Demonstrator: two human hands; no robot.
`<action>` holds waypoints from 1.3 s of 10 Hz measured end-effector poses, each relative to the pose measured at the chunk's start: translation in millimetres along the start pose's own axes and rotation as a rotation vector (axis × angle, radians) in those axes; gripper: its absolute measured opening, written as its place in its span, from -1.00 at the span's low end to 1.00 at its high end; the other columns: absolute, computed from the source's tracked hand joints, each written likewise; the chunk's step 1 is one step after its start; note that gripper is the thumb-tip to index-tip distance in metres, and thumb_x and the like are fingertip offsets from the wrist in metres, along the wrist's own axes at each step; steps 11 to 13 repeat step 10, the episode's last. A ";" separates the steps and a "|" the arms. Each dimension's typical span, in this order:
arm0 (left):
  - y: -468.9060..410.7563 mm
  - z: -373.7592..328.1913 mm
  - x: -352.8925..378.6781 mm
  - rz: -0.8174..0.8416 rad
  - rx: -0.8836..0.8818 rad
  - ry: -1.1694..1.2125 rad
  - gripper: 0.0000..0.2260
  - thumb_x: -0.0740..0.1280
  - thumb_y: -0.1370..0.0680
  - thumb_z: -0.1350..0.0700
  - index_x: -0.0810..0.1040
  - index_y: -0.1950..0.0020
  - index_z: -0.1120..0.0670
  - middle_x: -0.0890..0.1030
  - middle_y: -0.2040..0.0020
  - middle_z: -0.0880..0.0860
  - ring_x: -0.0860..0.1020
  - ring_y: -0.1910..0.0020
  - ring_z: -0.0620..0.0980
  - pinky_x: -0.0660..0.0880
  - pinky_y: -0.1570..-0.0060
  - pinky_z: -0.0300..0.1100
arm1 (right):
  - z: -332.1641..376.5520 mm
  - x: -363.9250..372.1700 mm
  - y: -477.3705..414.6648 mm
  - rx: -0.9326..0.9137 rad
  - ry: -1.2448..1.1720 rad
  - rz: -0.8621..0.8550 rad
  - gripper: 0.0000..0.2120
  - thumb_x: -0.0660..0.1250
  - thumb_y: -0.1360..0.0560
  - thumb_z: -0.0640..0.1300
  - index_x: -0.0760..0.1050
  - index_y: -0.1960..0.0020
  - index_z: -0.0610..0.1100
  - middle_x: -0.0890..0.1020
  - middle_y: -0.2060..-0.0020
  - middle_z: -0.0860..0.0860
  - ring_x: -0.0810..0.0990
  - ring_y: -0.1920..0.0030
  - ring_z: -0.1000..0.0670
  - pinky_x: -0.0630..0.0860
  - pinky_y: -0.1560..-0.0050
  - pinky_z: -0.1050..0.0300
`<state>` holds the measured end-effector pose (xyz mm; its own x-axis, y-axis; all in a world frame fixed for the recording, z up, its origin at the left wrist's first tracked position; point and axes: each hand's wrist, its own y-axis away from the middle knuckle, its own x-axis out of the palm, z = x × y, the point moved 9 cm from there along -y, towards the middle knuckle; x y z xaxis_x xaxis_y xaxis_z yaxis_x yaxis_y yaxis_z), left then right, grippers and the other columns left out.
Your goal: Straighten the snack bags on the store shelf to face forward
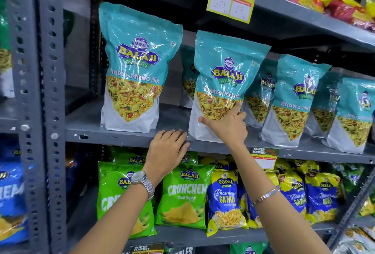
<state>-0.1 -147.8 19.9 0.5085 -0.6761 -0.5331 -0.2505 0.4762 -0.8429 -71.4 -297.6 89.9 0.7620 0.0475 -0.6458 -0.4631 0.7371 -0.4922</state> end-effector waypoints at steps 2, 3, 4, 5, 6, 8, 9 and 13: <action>0.5 -1.1 -1.7 -0.008 -0.005 -0.002 -0.63 0.12 -0.55 -0.03 0.62 -0.10 0.13 0.69 -0.04 0.10 0.63 -0.01 0.08 0.52 -0.06 -0.01 | 1.4 4.8 -1.6 0.010 -0.019 -0.026 0.19 0.50 -0.20 0.32 -0.07 -0.52 -0.18 0.30 -0.36 -0.22 0.42 -0.30 -0.28 0.44 -0.15 -0.13; 0.6 -1.8 -2.8 -0.010 -0.009 -0.004 -0.63 0.12 -0.55 -0.02 0.63 -0.10 0.14 0.69 -0.04 0.11 0.63 -0.01 0.09 0.53 -0.05 -0.01 | 1.6 6.0 -3.0 0.013 -0.025 -0.030 0.19 0.50 -0.20 0.31 -0.07 -0.52 -0.18 0.30 -0.35 -0.22 0.42 -0.29 -0.28 0.44 -0.15 -0.13; 0.3 -2.3 -3.4 -0.017 -0.011 -0.011 -0.66 0.16 -0.54 -0.01 0.63 -0.10 0.14 0.69 -0.03 0.11 0.63 0.00 0.08 0.53 -0.05 0.00 | 0.5 6.8 -4.3 0.010 -0.023 -0.030 0.19 0.50 -0.20 0.31 -0.07 -0.52 -0.17 0.30 -0.35 -0.22 0.42 -0.29 -0.28 0.45 -0.15 -0.13; 0.4 -2.9 -3.4 -0.006 -0.018 -0.018 -0.70 0.24 -0.52 0.01 0.63 -0.09 0.15 0.69 -0.03 0.11 0.63 0.00 0.09 0.52 -0.06 0.00 | 0.3 6.8 -3.6 0.004 -0.020 -0.033 0.18 0.50 -0.20 0.32 -0.07 -0.52 -0.17 0.29 -0.35 -0.22 0.41 -0.29 -0.27 0.45 -0.14 -0.13; 0.8 -3.3 -3.3 -0.013 -0.021 -0.026 -0.76 0.36 -0.50 0.05 0.63 -0.09 0.16 0.69 -0.03 0.13 0.63 0.00 0.11 0.52 -0.06 0.02 | 0.2 8.5 -4.5 0.002 -0.020 -0.024 0.18 0.49 -0.20 0.32 -0.07 -0.52 -0.17 0.29 -0.36 -0.22 0.41 -0.30 -0.27 0.45 -0.15 -0.13; 0.2 -3.2 0.2 0.013 -0.031 -0.032 -0.75 0.39 -0.49 0.06 0.62 -0.10 0.16 0.68 -0.03 0.13 0.62 -0.01 0.11 0.52 -0.08 0.02 | -1.4 10.0 -7.0 0.002 -0.022 -0.017 0.18 0.48 -0.19 0.34 -0.06 -0.52 -0.16 0.29 -0.35 -0.21 0.41 -0.29 -0.27 0.45 -0.14 -0.14; -0.1 -3.1 -0.9 0.025 -0.040 -0.020 -0.75 0.39 -0.49 0.06 0.62 -0.10 0.16 0.68 -0.04 0.13 0.62 -0.01 0.12 0.52 -0.08 0.02 | -0.1 9.8 -2.0 0.011 -0.019 0.001 0.17 0.46 -0.21 0.35 -0.07 -0.52 -0.16 0.29 -0.36 -0.21 0.40 -0.30 -0.27 0.44 -0.15 -0.14; -1.4 -0.5 2.8 0.010 -0.051 -0.001 -0.74 0.37 -0.51 0.06 0.61 -0.12 0.17 0.67 -0.07 0.14 0.61 -0.05 0.12 0.50 -0.12 0.04 | 1.7 6.9 -0.1 0.020 -0.066 0.023 0.17 0.44 -0.24 0.36 -0.11 -0.54 -0.16 0.23 -0.40 -0.22 0.33 -0.37 -0.26 0.40 -0.22 -0.16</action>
